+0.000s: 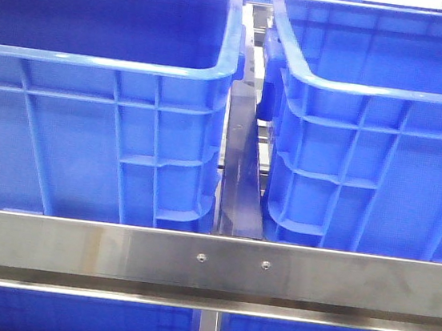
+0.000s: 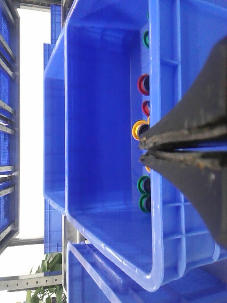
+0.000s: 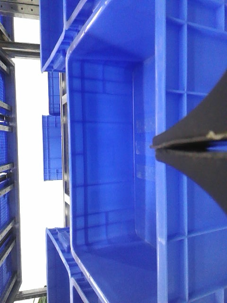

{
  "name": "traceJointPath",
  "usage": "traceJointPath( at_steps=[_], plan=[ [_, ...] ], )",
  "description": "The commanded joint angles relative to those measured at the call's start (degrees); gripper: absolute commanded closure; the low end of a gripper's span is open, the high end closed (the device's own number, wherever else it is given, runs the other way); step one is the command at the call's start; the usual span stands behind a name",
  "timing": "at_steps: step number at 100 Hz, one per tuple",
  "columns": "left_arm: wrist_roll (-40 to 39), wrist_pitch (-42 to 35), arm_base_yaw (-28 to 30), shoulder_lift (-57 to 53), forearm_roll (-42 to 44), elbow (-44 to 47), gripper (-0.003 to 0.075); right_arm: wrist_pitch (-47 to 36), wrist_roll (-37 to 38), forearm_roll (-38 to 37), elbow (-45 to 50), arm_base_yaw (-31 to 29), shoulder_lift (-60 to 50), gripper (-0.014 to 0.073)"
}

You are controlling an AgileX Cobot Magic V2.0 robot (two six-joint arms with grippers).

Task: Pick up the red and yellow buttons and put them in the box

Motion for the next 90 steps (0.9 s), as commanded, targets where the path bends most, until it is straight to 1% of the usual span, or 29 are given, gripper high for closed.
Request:
traceJointPath(
  at_steps=[1, 34, 44, 53, 67, 81, 90],
  plan=[
    [-0.1, -4.7, 0.2, -1.9, -0.6, 2.5, 0.0739, -4.7, -0.1, -0.5, -1.2, 0.1, -1.4, 0.0662],
    [-0.1, -4.4, 0.2, -1.9, -0.7, 1.6, 0.0739, -4.7, -0.1, -0.5, -1.2, 0.1, -1.4, 0.0662],
    [-0.1, -0.4, 0.2, -1.6, -1.7, -1.2, 0.0739, -4.7, -0.1, -0.5, -1.2, 0.1, -1.4, 0.0662],
    [-0.1, 4.5, 0.2, -0.5, -1.7, -5.7, 0.0739, -4.7, -0.1, -0.5, -1.2, 0.1, -1.4, 0.0662],
    [-0.1, 12.1, 0.2, 3.4, -1.7, -15.1, 0.0739, -4.7, -0.1, -0.5, -1.2, 0.1, -1.4, 0.0662],
    [-0.1, 19.9, 0.2, 10.3, -1.7, -26.4, 0.0739, -4.7, -0.1, -0.5, -1.2, 0.1, -1.4, 0.0662],
    [-0.1, 26.5, 0.2, 16.2, -1.7, -33.9, 0.0739, -4.7, -0.1, -0.5, -1.2, 0.1, -1.4, 0.0662]
  ],
)
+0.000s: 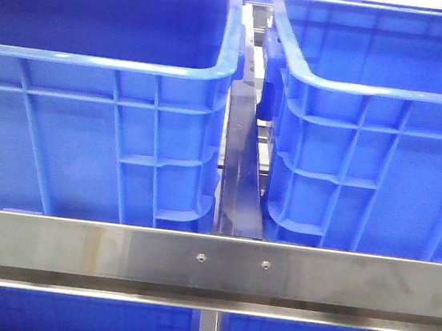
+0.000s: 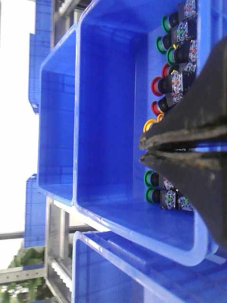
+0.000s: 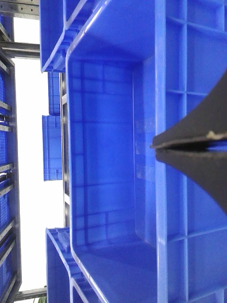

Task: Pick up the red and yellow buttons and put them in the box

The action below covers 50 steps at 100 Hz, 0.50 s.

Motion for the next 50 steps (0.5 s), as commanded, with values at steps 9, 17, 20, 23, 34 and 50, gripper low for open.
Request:
traceJointPath(
  at_steps=[9, 17, 20, 23, 34, 50],
  plan=[
    [-0.1, 8.6, 0.2, 11.9, -0.4, -14.8, 0.0739, -4.7, -0.1, -0.5, -1.2, 0.1, -1.4, 0.0662],
    [-0.1, 13.1, 0.2, 17.0, -0.4, -19.4, 0.0739, -4.7, -0.1, -0.5, -1.2, 0.1, -1.4, 0.0662],
    [-0.1, 13.8, 0.2, 19.0, -0.4, -21.0, 0.0739, -4.7, -0.1, -0.5, -1.2, 0.1, -1.4, 0.0662],
    [-0.1, 14.3, 0.2, 20.4, -0.4, -22.0, 0.0739, -4.7, -0.1, -0.5, -1.2, 0.1, -1.4, 0.0662],
    [-0.1, 14.7, 0.2, 24.5, -0.4, -24.1, 0.0739, -4.7, -0.1, -0.5, -1.2, 0.1, -1.4, 0.0662],
    [-0.1, 14.2, 0.2, 27.3, -0.4, -24.2, 0.0739, -4.7, -0.1, -0.5, -1.2, 0.1, -1.4, 0.0662]
  ],
)
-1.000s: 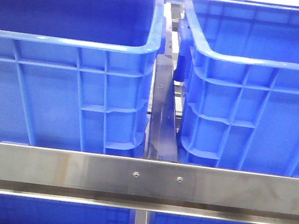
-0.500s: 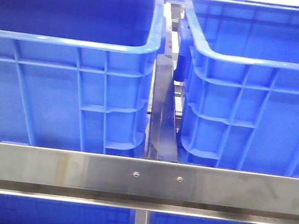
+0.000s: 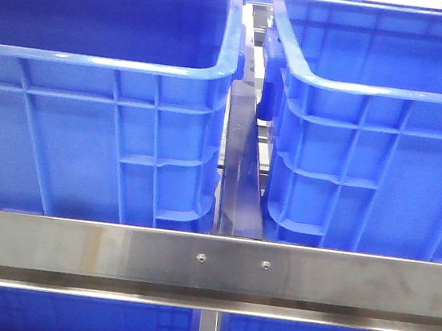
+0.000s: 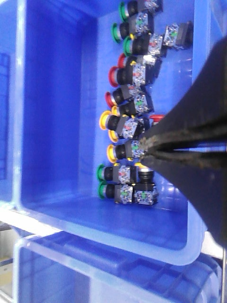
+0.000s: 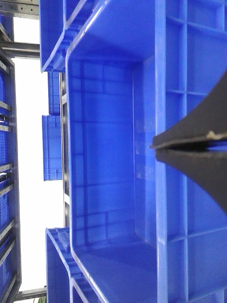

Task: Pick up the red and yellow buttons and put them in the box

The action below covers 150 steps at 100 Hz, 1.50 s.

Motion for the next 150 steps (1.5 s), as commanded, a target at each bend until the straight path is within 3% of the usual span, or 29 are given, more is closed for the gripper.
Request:
traceJointPath(
  at_steps=[1, 21, 28, 35, 50, 59, 88, 118, 150],
  plan=[
    [-0.1, -3.5, 0.2, 1.5, -0.4, -2.0, 0.0739, -4.7, -0.1, -0.5, -1.2, 0.1, -1.4, 0.0662],
    [-0.1, -3.2, 0.2, 2.7, -0.4, -2.0, 0.0735, -4.7, -0.1, -0.5, -1.2, 0.1, -1.4, 0.0662],
    [0.4, -3.1, 0.2, 2.7, -0.4, -2.0, 0.0694, -4.7, -0.1, -0.5, -1.2, 0.1, -1.4, 0.0662],
    [1.4, -2.8, 0.2, 2.7, -0.4, -2.0, 0.0598, -4.7, -0.1, -0.5, -1.2, 0.1, -1.4, 0.0662],
    [1.4, -2.1, 0.2, 3.3, -0.4, -2.0, 0.0291, -4.7, -0.1, -0.5, -1.2, 0.1, -1.4, 0.0662],
    [1.4, -2.1, 0.2, 4.3, -0.5, -2.0, 0.0194, -4.7, -0.1, -0.5, -1.2, 0.1, -1.4, 0.0662],
    [7.7, -3.6, -2.2, 13.2, -9.2, -6.2, 0.0193, -4.7, -0.1, -0.5, -1.2, 0.1, -1.4, 0.0662],
    [8.0, -3.3, -11.6, 32.9, -9.6, -17.4, 0.0193, -4.7, -0.1, -0.5, -1.2, 0.1, -1.4, 0.0662],
    [8.0, -1.4, -13.5, 51.4, -10.4, -26.8, 0.0193, -4.7, -0.1, -0.5, -1.2, 0.1, -1.4, 0.0662]
  ],
)
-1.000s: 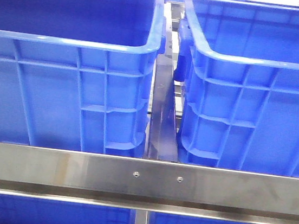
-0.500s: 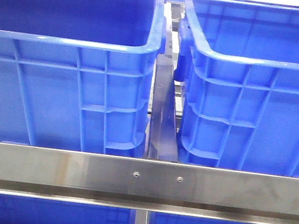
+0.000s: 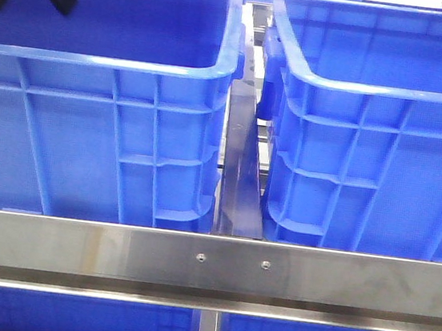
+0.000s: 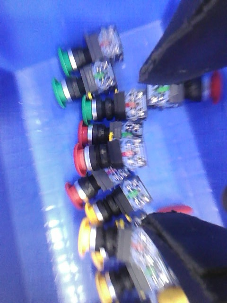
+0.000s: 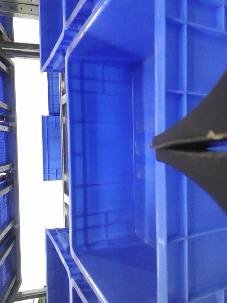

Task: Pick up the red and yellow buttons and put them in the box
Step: 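Lower the left gripper into the button bin and grasp a red-capped button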

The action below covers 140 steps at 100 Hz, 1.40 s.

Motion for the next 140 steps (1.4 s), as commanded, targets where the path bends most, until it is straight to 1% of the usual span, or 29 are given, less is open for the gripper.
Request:
traceJointPath(
  at_steps=[1, 23, 56, 73, 114, 121, 125, 135, 136, 137, 140],
  plan=[
    [-0.1, -2.0, -0.5, 1.5, -1.0, -3.3, 0.0193, -4.7, -0.1, -0.5, -1.2, 0.1, -1.4, 0.0662],
    [-0.1, -2.3, -0.5, 7.1, -1.0, -4.1, 0.0193, -4.7, -0.1, -0.5, -1.2, 0.1, -1.4, 0.0662],
    [-0.1, -5.1, -0.5, 12.5, -1.3, -4.6, 0.0193, -4.7, -0.1, -0.5, -1.2, 0.1, -1.4, 0.0662],
    [-0.1, -7.4, -0.5, 14.0, -1.6, -4.6, 0.0193, -4.7, -0.1, -0.5, -1.2, 0.1, -1.4, 0.0662],
    [-0.1, -8.5, -0.5, 16.3, -2.2, -4.6, 0.0197, -4.7, -0.1, -0.5, -1.2, 0.1, -1.4, 0.0662],
    [-0.1, -8.7, -0.5, 16.3, -2.2, -4.6, 0.0236, -4.7, -0.1, -0.5, -1.2, 0.1, -1.4, 0.0662],
    [-0.1, -8.8, -0.5, 16.3, -2.2, -4.6, 0.0283, -4.7, -0.1, -0.5, -1.2, 0.1, -1.4, 0.0662],
    [-0.1, -8.8, -0.5, 16.3, -2.2, -4.6, 0.0440, -4.7, -0.1, -0.5, -1.2, 0.1, -1.4, 0.0662],
    [-0.1, -8.8, -0.5, 16.3, -2.2, -4.6, 0.0477, -4.7, -0.1, -0.5, -1.2, 0.1, -1.4, 0.0662],
    [-0.1, -8.8, -0.5, 16.3, -2.2, -4.6, 0.0477, -4.7, -0.1, -0.5, -1.2, 0.1, -1.4, 0.0662],
    [-0.1, -8.8, -0.5, 16.3, -2.2, -4.6, 0.0539, -4.7, -0.1, -0.5, -1.2, 0.1, -1.4, 0.0662]
  ],
)
